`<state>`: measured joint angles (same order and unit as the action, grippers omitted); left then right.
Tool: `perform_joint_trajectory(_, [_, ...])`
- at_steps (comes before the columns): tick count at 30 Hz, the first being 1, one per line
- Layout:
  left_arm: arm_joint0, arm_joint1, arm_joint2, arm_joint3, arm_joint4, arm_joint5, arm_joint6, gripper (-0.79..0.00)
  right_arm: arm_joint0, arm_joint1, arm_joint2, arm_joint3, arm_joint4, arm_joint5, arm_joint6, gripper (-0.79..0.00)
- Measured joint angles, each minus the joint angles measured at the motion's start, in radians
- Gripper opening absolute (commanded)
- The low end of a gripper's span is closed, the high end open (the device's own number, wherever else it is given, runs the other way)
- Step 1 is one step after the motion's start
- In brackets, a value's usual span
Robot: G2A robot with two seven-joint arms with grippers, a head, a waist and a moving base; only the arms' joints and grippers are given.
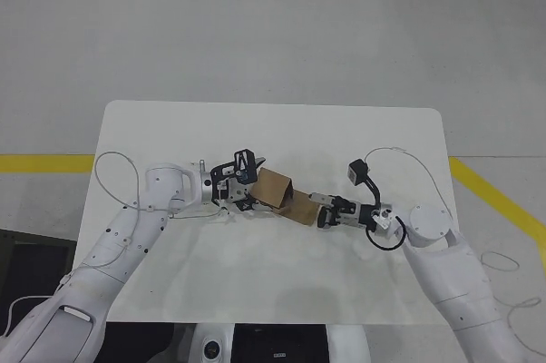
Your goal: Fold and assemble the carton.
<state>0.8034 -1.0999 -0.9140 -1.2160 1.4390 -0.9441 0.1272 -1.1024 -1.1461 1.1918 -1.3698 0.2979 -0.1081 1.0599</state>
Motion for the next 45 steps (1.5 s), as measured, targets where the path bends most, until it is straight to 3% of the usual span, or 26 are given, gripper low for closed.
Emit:
perform_joint_trajectory(25, [0.006,-0.001,-0.001,-0.011,0.011,-0.006,-0.003,0.0,0.135,-0.057,-0.13,0.291,0.213,-0.217,0.06,0.0])
perform_joint_trajectory(34, [0.008,-0.002,-0.001,-0.013,0.013,-0.004,-0.005,0.0,0.158,-0.072,-0.136,0.331,0.299,-0.292,0.09,0.0])
perform_joint_trajectory(45, [0.009,-0.002,-0.002,-0.017,0.025,-0.001,-0.003,0.0,0.194,-0.09,-0.165,0.32,0.327,-0.312,0.1,0.0])
